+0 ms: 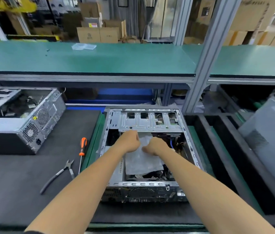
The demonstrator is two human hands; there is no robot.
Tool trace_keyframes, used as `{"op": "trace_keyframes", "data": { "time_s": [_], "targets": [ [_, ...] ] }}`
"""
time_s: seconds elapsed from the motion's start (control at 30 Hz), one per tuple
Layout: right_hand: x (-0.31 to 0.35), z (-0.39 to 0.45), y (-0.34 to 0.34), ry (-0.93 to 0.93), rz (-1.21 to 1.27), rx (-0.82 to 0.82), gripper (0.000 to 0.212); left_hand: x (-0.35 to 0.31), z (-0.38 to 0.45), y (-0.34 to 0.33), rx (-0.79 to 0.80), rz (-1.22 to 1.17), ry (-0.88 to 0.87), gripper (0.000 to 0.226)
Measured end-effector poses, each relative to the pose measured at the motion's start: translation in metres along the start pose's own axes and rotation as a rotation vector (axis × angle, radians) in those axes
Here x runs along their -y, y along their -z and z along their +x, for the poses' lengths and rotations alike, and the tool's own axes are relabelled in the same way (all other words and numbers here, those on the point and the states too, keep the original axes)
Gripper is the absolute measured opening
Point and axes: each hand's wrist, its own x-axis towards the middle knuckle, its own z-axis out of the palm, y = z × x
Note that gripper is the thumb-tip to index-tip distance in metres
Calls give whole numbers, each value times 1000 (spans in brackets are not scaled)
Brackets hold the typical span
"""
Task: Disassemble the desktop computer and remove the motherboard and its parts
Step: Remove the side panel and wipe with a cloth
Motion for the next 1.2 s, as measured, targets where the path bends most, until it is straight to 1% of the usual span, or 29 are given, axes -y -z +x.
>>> {"op": "trace_keyframes", "data": {
  "time_s": [0.07, 0.13, 0.2, 0.23, 0.3, 0.37, 0.43, 0.47, 0.57, 0.7, 0.83, 0.9, 0.93, 1.0, 1.07, 1.13, 1.17, 1.2],
  "targets": [
    [0, -2, 3, 9, 26, -19, 38, 1, 2, 1, 0, -9, -3, 11],
    [-1, -7, 4, -20, 33, -39, 39, 2, 3, 0, 20, -17, -10, 13],
    [-2, -9, 7, -61, 85, -120, 33, 3, 2, 1, 33, -9, -4, 13],
    [0, -12, 10, -74, 139, -134, 26, 3, 3, 2, 35, -7, 1, 15],
    [4, -14, 21, -77, 289, -52, 4, 2, 2, 4, 39, -15, 8, 18],
    [7, -20, 38, -70, 442, 59, 12, -1, 1, 5, 41, -75, 3, 17],
    [8, -29, 51, -78, 513, 98, 7, -5, -1, 6, 9, -168, 3, 16],
    [8, -35, 55, -89, 557, 76, 3, -7, -2, 7, -15, -214, 7, 15],
    [5, -49, 60, -90, 682, -27, 11, -14, -7, 10, -91, -291, -21, 14],
    [5, -70, 57, -61, 776, -131, 14, -26, -21, 16, -216, -334, -93, 18],
    [3, -94, 47, 2, 842, -174, 16, -37, -49, 21, -233, -311, -176, 17],
    [1, -109, 40, 19, 919, -177, 45, -42, -66, 21, -257, -306, -199, 14],
    [1, -117, 36, 29, 945, -178, 55, -44, -75, 21, -269, -303, -196, 15],
    [3, -135, 27, 54, 988, -188, 58, -47, -95, 17, -296, -281, -182, 20],
    [4, -156, 18, 95, 1022, -187, 48, -50, -118, 11, -334, -292, -177, 26],
    [5, -178, 8, 159, 1034, -196, 24, -51, -141, 4, -372, -305, -194, 35],
    [6, -188, 3, 187, 1031, -197, 19, -51, -153, 0, -388, -295, -204, 38],
    [7, -196, -3, 203, 1028, -193, 21, -50, -163, -4, -402, -291, -204, 41]
  ]
}}
